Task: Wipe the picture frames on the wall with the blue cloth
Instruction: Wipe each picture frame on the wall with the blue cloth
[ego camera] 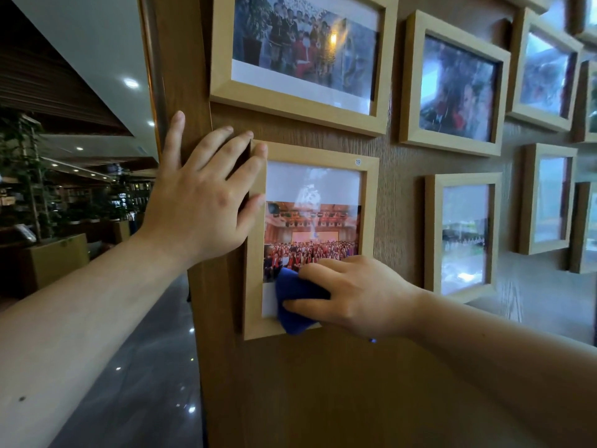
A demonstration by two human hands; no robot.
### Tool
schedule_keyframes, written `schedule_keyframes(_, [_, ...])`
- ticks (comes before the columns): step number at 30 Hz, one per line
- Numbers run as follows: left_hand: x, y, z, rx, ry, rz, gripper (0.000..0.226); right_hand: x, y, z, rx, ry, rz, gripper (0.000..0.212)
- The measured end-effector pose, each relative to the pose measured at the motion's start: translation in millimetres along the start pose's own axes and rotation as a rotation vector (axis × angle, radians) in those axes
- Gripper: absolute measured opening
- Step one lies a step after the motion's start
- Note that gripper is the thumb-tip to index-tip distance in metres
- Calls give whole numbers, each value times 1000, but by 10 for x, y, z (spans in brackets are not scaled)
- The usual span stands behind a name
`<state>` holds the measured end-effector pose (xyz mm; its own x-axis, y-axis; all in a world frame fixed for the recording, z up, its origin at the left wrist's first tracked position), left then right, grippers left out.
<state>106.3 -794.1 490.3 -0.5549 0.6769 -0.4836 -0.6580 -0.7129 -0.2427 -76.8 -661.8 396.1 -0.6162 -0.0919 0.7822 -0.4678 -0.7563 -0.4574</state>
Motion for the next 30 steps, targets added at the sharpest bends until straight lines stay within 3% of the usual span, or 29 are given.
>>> schedule_keyframes(11, [16,-13,0,-32,-1,-3,55,218,-70,-507,-216,65,-98,41])
schedule_keyframes(16, [107,-110,-29,-57,-17,-21,59,294,-215,-502,-150,130,-124,46])
schedule_keyframes(19, [343,-169,-53,-61,75,-25,60,377,-308,-493,-111,160,-157,46])
schedule_keyframes(25, [913,-126,2,-237,140,-94,64,583,-485,-674,-88,268,-202,41])
schedule_keyframes(30, [1388,-11,174,-275,219,-175,62,771,-601,-1130,-96,380,-224,42])
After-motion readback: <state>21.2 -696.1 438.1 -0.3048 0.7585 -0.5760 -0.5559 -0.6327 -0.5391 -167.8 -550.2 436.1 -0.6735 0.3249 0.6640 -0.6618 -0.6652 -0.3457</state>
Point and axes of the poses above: each hand's wrist, its own z-axis towards the middle knuckle, its own y-axis out of the palm, x = y × z, the point moved 1 cm from there along z, towards the middle knuckle, and after that the axes turned 8 degrees about -z, right-handed, at the moved point
